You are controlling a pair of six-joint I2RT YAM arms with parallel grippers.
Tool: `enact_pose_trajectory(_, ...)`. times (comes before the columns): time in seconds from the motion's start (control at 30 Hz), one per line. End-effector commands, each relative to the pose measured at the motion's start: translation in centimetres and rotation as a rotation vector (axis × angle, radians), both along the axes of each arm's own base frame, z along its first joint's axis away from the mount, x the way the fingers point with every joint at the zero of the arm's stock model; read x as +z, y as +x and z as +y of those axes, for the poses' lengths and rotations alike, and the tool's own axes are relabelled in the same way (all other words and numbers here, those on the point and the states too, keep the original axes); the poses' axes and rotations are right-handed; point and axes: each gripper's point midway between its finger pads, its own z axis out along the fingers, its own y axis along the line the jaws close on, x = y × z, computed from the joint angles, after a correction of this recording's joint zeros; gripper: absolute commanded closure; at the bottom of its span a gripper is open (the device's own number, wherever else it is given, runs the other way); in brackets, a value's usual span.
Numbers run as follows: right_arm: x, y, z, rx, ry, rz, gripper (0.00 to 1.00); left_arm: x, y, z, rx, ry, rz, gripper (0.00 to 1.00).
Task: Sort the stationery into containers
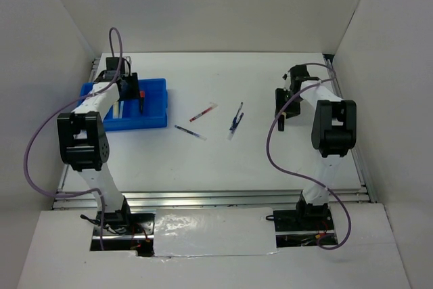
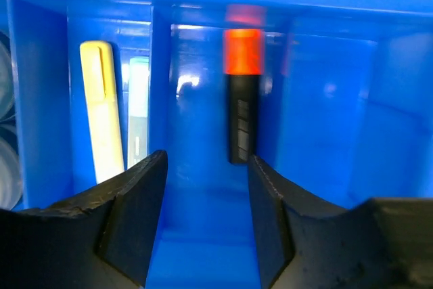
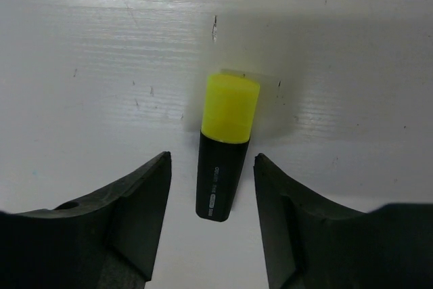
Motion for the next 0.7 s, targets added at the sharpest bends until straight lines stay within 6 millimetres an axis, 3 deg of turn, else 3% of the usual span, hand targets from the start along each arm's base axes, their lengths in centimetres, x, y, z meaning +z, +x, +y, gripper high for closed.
enact_pose_trajectory(0.0,0.9,1.1,-0.6,-0.041,-0.039,-0.011,0.44,8.0,1.1,-1.6,-0.095,-0.025,-0.223,0.38)
enact_pose_trajectory(0.17,-0.1,1.3,-0.7,-0.038,-0.068,0.024,0.47,13.1,0.1,-4.7,-0.207,-0.027,-0.342,0.38)
enact_pose_trajectory(0.3,0.0,2.0,-0.9,-0.038,-0.089,0.019,0.54,14.9,-1.2,-5.6,-0.243,-0.012,-0.376,0.37)
enact_pose_trajectory(0.33,0.1,2.3,-1.0,-0.037,-0.092,0.02,0.54,15.6,-1.7,-7.4,-0.287,-0.012,-0.391,0.37)
enact_pose_trajectory(0.5,-0.7,2.1,-1.2,-0.03,-0.106,0.1,0.54,16.2,-2.8,-9.1,-0.317,-0.032,-0.382,0.32)
enact_pose_trajectory(0.53,-0.1,2.9,-1.3,-0.028,-0.108,0.087,0.54,16.1,-3.1,-9.5,-0.325,-0.038,-0.371,0.31)
enact_pose_trajectory(0.57,-0.1,3.0,0.0,0.01,-0.112,0.093,0.54,16.3,-3.2,-9.7,-0.329,-0.045,-0.37,0.31)
enact_pose_trajectory(0.6,-1.0,2.3,0.0,0.012,-0.116,0.147,0.54,16.3,-3.3,-9.9,-0.327,-0.051,-0.366,0.31)
enact_pose_trajectory(0.67,-0.7,2.7,0.3,0.018,-0.115,0.138,0.54,16.2,-3.5,-10.4,-0.332,-0.05,-0.351,0.31)
